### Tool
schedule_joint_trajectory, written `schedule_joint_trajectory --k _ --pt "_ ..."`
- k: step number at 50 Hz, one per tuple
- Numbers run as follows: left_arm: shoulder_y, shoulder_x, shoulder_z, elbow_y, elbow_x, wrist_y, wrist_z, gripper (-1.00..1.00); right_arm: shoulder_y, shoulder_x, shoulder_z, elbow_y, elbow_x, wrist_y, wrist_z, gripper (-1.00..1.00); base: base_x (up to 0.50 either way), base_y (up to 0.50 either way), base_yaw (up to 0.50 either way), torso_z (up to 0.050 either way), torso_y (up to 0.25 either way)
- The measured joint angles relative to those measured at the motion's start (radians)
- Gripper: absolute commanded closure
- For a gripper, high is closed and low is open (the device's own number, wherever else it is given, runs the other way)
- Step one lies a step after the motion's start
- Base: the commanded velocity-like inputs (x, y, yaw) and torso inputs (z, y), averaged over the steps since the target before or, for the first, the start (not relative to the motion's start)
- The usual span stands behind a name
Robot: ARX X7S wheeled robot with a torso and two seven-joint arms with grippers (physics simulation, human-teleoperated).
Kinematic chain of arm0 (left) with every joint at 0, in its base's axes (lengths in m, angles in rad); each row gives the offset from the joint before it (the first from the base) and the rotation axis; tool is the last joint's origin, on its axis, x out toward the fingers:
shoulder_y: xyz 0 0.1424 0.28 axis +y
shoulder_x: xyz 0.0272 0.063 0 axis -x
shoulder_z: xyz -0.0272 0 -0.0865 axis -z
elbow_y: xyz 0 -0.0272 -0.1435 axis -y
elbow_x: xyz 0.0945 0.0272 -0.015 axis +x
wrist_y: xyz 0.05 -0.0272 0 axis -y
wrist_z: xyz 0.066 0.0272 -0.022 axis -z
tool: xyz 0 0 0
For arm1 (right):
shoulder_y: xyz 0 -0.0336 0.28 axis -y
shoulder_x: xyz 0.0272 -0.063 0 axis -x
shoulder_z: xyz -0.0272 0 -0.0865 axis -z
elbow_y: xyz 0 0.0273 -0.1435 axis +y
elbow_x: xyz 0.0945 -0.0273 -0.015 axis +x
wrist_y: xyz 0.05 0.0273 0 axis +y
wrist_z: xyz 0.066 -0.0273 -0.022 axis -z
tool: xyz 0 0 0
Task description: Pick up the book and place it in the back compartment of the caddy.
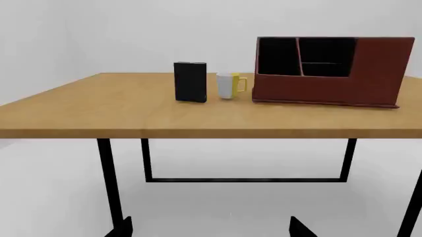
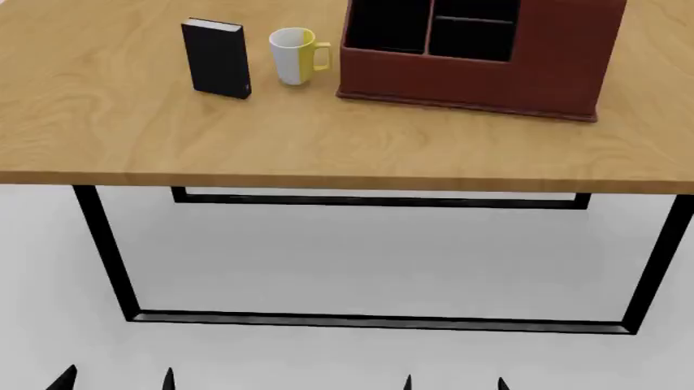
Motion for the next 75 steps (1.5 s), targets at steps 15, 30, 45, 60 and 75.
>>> schedule_joint_trajectory --k 15,30,45,60,75 --pt "0.012 -0.061 0.081 -0.001 -0.041 0.029 -0.049 -1.00 0.000 0.025 -0.046 0.005 0.017 -0.009 0.039 -1.00 0.00 0.00 0.00 0.000 0.000" --pt "0.014 -0.093 0.122 0.006 -0.057 0.048 -0.065 -1.00 0.007 0.052 -0.082 0.015 0.040 -0.012 0.072 -1.00 0.00 0.00 0.00 0.013 0.000" --pt "0.016 -0.115 0.145 0.023 -0.068 0.056 -0.081 -1.00 0.007 0.073 -0.109 0.008 0.059 -0.012 0.098 -1.00 0.00 0.00 0.00 0.050 0.000" --pt "0.013 -0.132 0.161 0.033 -0.072 0.057 -0.097 -1.00 0.007 0.091 -0.131 0.002 0.073 -0.011 0.120 -1.00 0.00 0.00 0.00 0.050 0.000" --pt "0.014 -0.151 0.175 0.069 -0.073 0.035 -0.111 -1.00 0.005 0.111 -0.148 -0.027 0.084 0.002 0.142 -1.00 0.00 0.00 0.00 0.043 0.000"
